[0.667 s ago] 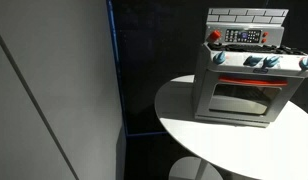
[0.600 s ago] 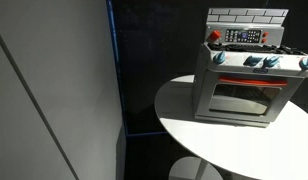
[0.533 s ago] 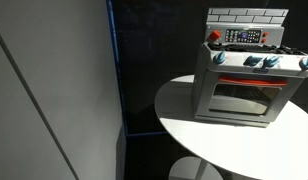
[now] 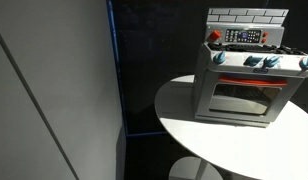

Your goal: Push the bottom right orange button

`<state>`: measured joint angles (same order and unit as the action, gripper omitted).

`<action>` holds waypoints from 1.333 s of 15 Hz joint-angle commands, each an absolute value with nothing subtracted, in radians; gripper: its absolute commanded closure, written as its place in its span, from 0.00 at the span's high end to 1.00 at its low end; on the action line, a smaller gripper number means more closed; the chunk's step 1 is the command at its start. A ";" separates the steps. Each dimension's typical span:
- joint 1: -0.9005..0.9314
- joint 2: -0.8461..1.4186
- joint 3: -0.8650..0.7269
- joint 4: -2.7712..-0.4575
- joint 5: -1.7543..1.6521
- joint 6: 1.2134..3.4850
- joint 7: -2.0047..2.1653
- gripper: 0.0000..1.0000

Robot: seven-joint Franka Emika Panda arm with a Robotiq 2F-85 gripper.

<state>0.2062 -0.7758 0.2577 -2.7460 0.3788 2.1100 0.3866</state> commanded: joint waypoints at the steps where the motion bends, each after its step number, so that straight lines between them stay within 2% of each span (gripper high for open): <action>1: 0.165 -0.759 0.256 -2.707 0.338 2.095 0.399 1.00; 20: -0.056 -0.588 0.184 -2.411 0.125 2.046 0.416 1.00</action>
